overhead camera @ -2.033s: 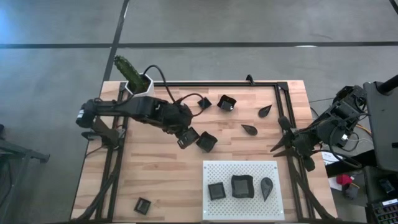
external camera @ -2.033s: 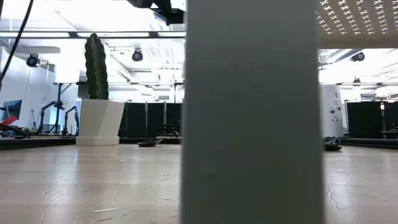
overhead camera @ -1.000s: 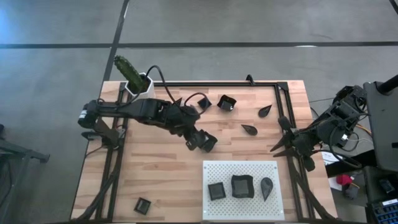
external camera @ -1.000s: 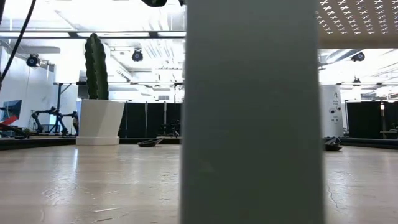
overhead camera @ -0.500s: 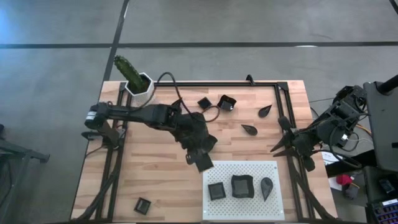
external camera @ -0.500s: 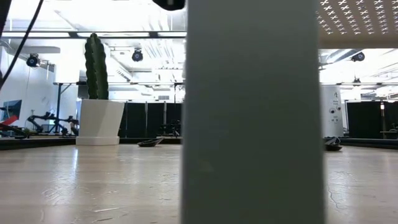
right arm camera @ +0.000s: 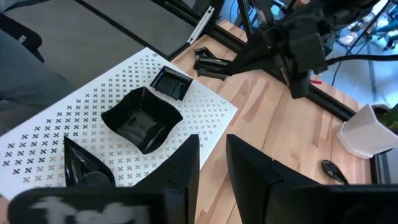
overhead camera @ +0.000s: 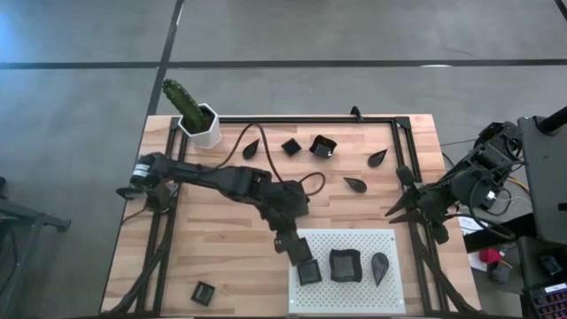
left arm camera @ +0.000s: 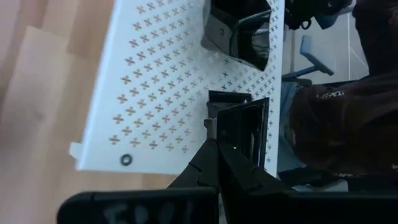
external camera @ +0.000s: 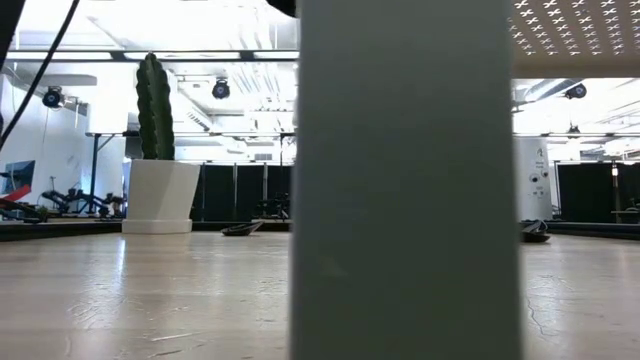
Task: Pick & Place Mini shaped plates
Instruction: Stack the square plate on top of the square plate on the shelf
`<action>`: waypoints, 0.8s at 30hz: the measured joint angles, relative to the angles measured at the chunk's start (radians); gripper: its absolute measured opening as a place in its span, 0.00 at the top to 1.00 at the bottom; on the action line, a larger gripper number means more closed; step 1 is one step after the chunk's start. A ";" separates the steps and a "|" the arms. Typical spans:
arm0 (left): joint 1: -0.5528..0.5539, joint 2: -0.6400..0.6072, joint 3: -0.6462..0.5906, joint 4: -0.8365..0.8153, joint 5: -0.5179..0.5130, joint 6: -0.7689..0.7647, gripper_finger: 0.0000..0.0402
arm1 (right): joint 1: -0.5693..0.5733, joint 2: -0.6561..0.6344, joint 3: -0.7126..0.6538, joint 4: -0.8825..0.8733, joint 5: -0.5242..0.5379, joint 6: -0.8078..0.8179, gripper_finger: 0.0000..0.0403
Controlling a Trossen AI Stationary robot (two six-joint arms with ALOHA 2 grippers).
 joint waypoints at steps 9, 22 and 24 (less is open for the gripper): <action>-0.026 0.002 0.000 0.060 -0.020 -0.007 1.00 | 0.000 0.000 0.000 0.000 0.000 0.003 0.82; -0.050 0.075 -0.001 0.160 -0.001 -0.014 1.00 | 0.000 0.000 0.000 -0.001 0.000 0.004 0.79; -0.050 0.075 0.000 0.163 -0.002 -0.014 1.00 | 0.000 0.000 0.000 -0.001 0.000 0.004 0.80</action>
